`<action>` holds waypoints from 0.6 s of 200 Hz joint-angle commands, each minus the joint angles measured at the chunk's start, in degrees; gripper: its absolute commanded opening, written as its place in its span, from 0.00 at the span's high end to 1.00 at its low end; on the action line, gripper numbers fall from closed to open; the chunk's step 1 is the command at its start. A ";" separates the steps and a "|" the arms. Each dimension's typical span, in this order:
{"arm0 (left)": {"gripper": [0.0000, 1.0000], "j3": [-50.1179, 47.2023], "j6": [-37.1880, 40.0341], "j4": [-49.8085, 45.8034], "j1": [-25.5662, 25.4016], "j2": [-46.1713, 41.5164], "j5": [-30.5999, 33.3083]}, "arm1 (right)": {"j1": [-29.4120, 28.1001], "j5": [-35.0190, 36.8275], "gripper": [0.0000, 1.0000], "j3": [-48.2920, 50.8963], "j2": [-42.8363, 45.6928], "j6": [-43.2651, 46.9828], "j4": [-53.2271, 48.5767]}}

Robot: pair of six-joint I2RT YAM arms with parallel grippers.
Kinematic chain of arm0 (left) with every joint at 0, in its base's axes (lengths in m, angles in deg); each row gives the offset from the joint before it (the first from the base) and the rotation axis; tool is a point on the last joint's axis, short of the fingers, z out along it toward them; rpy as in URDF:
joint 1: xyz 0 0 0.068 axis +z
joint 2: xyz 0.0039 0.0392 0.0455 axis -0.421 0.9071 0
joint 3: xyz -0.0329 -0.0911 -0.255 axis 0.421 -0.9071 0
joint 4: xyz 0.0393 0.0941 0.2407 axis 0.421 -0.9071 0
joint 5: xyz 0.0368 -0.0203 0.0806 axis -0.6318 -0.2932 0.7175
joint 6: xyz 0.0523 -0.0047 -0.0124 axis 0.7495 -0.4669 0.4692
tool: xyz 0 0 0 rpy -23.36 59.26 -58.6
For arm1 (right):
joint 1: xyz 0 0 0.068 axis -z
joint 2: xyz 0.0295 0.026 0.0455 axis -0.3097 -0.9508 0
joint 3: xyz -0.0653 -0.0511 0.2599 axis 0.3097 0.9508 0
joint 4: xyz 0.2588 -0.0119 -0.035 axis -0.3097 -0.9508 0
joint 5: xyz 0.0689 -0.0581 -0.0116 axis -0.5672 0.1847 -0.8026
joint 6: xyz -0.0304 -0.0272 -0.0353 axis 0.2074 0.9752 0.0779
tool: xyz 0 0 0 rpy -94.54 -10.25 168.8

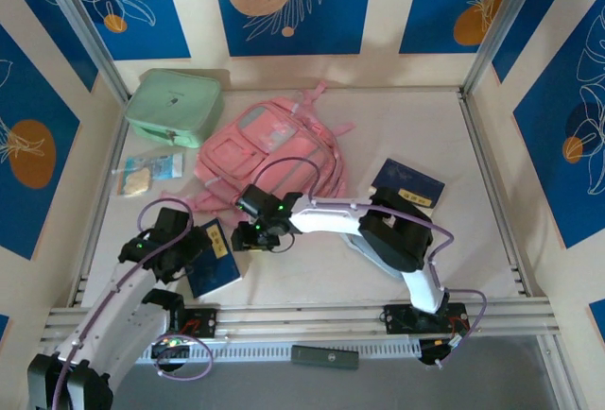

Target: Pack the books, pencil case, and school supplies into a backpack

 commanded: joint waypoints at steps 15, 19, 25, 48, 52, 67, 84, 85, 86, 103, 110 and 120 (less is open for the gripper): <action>0.07 -3.55 0.63 2.64 0.74 -0.67 -3.37 | -1.01 -1.40 0.57 -6.97 -4.01 0.69 -3.66; 0.07 -3.86 0.61 2.79 0.76 -0.69 -3.37 | -1.04 -1.41 0.57 -7.42 -4.44 0.71 -3.95; 0.09 -4.31 0.48 3.10 0.77 -0.79 -3.66 | -1.04 -1.41 0.57 -8.02 -5.12 0.81 -3.96; 0.15 -5.68 0.35 5.31 0.84 -0.89 -6.35 | -1.15 -2.05 0.59 -10.29 -7.28 1.07 -4.61; 0.16 -5.78 0.40 5.37 0.86 -0.92 -6.38 | -1.23 -1.80 0.59 -10.71 -7.66 1.15 -5.03; 0.21 -6.24 0.64 5.16 0.73 -1.23 -6.06 | -1.33 -1.61 0.59 -12.07 -8.79 1.42 -5.86; 0.26 -7.12 0.65 5.58 0.77 -1.57 -6.18 | -1.41 -2.02 0.59 -13.76 -10.18 1.51 -6.86; 0.26 -7.16 0.59 5.59 0.77 -1.63 -6.19 | -1.37 -2.07 0.59 -13.86 -10.27 1.59 -6.97; 0.26 -7.22 0.56 5.64 0.77 -1.65 -6.19 | -1.35 -2.09 0.59 -14.05 -10.36 1.59 -7.02; 0.30 -7.91 -0.06 6.36 0.76 -2.09 -6.85 | -1.75 -1.88 0.59 -15.44 -11.47 1.86 -8.02; 0.30 -8.28 -0.28 7.18 0.70 -2.28 -7.29 | -1.82 -2.00 0.60 -15.84 -11.78 1.79 -8.28; 0.32 -8.75 -0.33 8.00 0.77 -2.27 -7.91 | -1.97 -2.95 0.60 -16.50 -12.10 1.85 -8.13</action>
